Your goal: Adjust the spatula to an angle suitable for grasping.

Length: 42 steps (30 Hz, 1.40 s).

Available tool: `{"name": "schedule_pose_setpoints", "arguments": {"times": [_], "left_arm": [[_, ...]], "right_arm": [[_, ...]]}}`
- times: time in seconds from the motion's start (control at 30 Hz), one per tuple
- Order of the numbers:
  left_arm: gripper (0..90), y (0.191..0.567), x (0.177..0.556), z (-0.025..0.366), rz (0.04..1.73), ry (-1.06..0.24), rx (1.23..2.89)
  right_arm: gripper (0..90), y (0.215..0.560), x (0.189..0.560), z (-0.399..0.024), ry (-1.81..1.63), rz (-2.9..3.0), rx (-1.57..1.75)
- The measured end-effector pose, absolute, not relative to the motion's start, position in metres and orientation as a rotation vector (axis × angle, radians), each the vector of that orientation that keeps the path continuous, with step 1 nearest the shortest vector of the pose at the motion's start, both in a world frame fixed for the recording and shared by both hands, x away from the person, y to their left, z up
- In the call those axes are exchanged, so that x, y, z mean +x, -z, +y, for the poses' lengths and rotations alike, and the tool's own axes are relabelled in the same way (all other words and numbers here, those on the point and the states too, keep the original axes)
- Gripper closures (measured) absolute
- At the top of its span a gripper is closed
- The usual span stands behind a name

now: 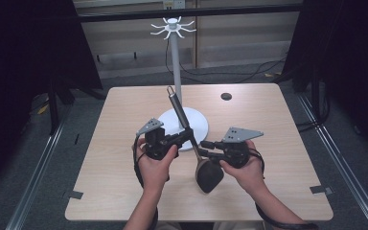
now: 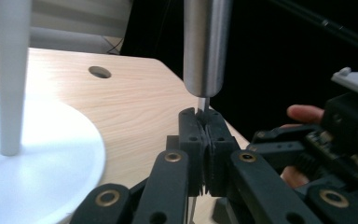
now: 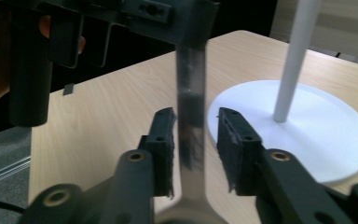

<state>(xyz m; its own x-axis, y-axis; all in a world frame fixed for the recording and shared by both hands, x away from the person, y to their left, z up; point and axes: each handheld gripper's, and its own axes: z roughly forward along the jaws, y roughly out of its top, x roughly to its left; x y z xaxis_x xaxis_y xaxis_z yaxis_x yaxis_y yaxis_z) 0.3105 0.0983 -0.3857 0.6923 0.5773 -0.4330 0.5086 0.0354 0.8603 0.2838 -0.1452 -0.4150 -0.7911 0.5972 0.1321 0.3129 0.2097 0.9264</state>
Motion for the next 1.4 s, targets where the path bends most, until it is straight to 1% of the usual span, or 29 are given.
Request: {"name": "schedule_pose_setpoints", "arguments": {"times": [0.1,0.27,0.5,1.03,1.1,1.4], "left_arm": [[88.2,0.381,0.313,0.101,0.886,-0.059,1.607],[88.3,0.37,0.315,0.102,0.86,-0.059,1.617],[88.2,0.352,0.319,0.101,0.83,-0.086,1.656],[88.2,0.323,0.328,0.096,0.801,-0.129,1.705],[88.2,0.32,0.329,0.096,0.794,-0.145,1.721],[88.2,0.315,0.336,0.098,0.799,-0.153,1.726]], "right_arm": [[53.1,0.416,0.286,-0.156,-1.585,2.209,0.901],[38.7,0.426,0.291,-0.168,-1.52,2.187,0.995],[25.5,0.436,0.296,-0.182,-1.44,2.167,1.07],[11.4,0.453,0.301,-0.19,-1.338,2.207,1.146],[8.2,0.454,0.302,-0.192,-1.326,2.216,1.138],[6.7,0.458,0.303,-0.194,-1.312,2.243,1.14]]}}
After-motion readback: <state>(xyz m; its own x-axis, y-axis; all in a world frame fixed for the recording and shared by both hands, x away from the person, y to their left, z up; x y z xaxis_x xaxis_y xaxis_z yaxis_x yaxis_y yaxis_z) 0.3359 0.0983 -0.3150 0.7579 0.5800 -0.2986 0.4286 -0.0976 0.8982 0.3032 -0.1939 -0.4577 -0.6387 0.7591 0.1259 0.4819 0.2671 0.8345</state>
